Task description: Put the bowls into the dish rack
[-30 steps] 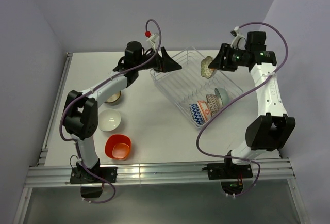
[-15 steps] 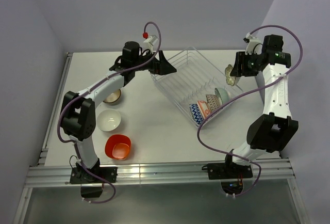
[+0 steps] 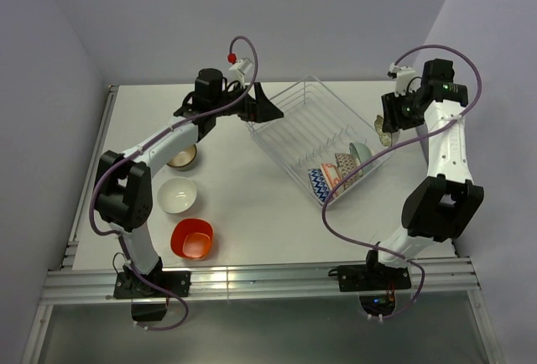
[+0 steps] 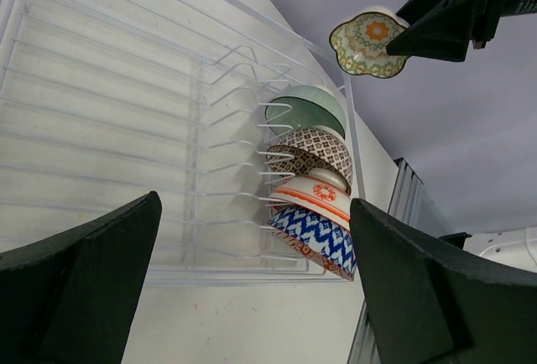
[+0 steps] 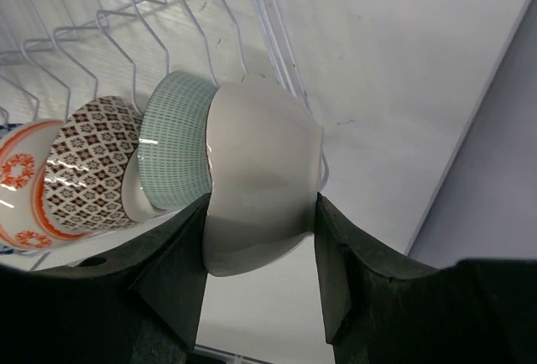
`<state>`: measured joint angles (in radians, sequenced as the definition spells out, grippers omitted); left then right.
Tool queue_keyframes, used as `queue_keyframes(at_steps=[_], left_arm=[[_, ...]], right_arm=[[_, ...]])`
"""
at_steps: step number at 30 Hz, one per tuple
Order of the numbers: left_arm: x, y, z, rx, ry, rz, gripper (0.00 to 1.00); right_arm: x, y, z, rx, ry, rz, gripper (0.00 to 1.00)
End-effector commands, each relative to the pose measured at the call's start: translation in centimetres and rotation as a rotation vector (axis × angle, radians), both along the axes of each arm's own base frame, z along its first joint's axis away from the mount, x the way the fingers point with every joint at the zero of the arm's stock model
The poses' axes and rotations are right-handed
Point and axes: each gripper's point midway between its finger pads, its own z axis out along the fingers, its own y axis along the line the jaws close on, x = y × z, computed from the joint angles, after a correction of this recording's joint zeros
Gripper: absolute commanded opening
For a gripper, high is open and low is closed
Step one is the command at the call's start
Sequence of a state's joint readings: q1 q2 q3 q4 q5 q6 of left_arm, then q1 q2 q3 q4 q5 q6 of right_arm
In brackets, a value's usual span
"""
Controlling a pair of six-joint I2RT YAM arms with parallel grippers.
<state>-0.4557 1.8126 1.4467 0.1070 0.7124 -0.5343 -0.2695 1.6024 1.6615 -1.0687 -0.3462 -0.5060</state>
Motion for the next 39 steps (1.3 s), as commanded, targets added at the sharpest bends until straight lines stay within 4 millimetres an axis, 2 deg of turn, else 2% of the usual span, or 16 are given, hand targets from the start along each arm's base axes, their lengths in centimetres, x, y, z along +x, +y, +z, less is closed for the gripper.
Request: queue_keyframes(at_steps=[1,10,16,25,39], left_arm=[[-0.3,0.7,2.9,-0.02,-0.089,0.01,0.99],[-0.5,0.8,2.2,-0.019,-0.065,0.009,0.99],[-0.6,1.0,2.3,-0.024,-0.071,0.014,0.99],[-0.8,1.1,2.1,-0.028,-0.066,0.012,0.99],[-0.6,1.3,1.9,-0.022,-0.062,0.016,0.99]], right_arm=[[0.7,-0.4,-0.1,-0.078,-0.031,0.046,0.0],[0.9,0.7,-2.6,-0.179,0.028,0.084,0.0],[1.1,1.0,-2.9,-0.269,0.017,0.106,0.0],[1.1,-0.1,-3.2,-0.336,0.026,0.095,0.0],[0.8,0.8,-6.2,-0.297,0.092,0.061,0.0]])
